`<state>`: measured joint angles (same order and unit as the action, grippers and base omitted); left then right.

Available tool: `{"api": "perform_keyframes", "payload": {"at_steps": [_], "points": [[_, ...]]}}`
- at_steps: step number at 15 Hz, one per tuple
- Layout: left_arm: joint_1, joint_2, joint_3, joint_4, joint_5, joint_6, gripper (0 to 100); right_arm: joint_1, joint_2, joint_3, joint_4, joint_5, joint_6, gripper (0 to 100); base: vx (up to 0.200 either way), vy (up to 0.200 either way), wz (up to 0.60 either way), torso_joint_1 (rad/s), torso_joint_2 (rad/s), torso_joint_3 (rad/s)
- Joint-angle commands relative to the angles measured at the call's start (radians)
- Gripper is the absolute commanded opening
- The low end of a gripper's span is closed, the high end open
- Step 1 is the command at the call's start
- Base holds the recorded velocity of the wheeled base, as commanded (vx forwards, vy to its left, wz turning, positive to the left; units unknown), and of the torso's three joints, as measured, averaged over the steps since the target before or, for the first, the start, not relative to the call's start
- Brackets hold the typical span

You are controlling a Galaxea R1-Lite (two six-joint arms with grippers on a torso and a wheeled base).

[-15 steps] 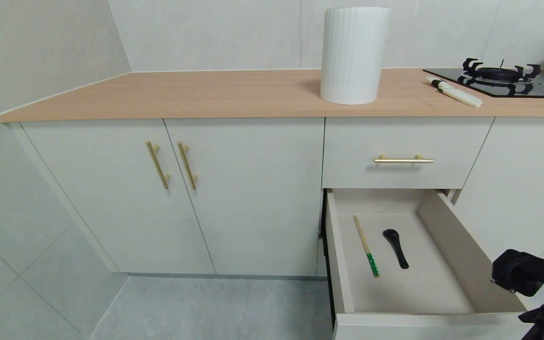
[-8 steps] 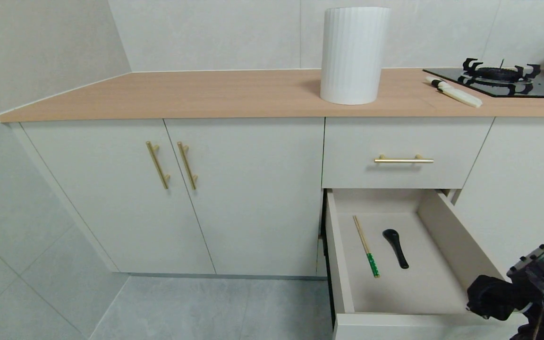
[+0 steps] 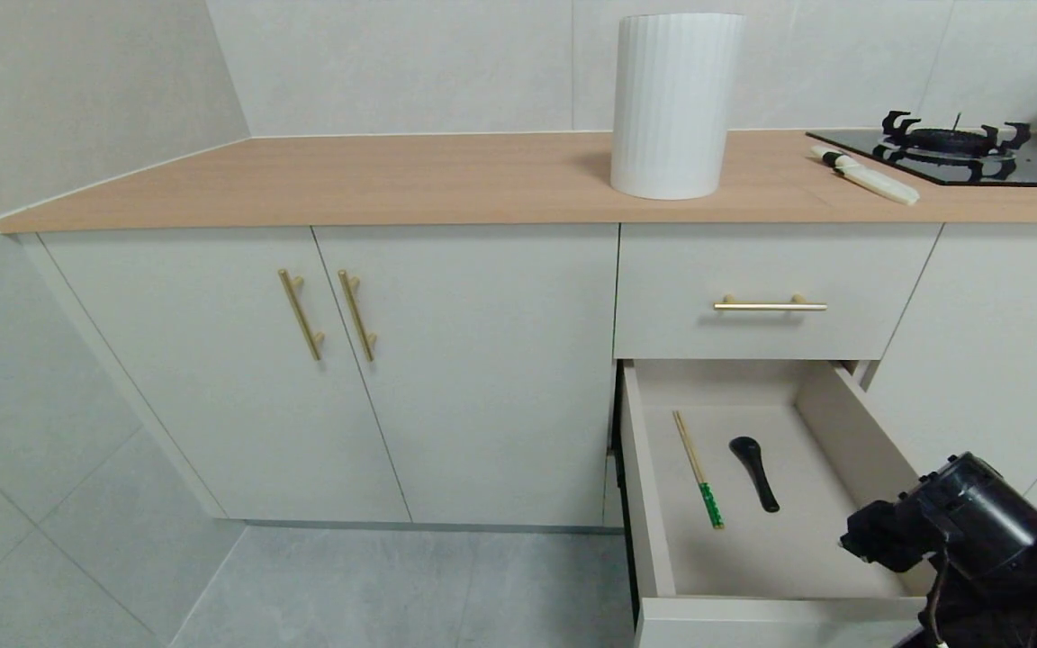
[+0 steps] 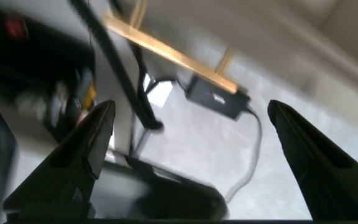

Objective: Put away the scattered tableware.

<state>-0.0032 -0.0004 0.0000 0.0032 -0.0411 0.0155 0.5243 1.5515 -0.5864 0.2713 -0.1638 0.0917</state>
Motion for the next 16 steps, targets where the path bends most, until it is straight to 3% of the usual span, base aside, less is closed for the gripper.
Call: {"api": "perform_keyframes", "payload": {"at_steps": [1,7,12,16], "points": [[0.000,0.000,0.000,0.000,0.000,0.000,100,0.000,0.055,-0.018,-0.015,-0.013,0.031,100,0.000,0.000,0.00,0.000,0.00,0.000],[0.000,0.000,0.000,0.000,0.000,0.000,100,-0.001,0.099,-0.072,-0.043,-0.042,0.148,100,0.000,0.000,0.00,0.000,0.00,0.000],[0.000,0.000,0.000,0.000,0.000,0.000,100,-0.004,0.153,-0.067,-0.173,-0.120,0.215,100,0.000,0.000,0.00,0.000,0.00,0.000],[0.000,0.000,0.000,0.000,0.000,0.000,100,-0.044,0.193,-0.069,-0.287,-0.121,0.241,100,0.000,0.000,0.00,0.000,0.00,0.000]]}}
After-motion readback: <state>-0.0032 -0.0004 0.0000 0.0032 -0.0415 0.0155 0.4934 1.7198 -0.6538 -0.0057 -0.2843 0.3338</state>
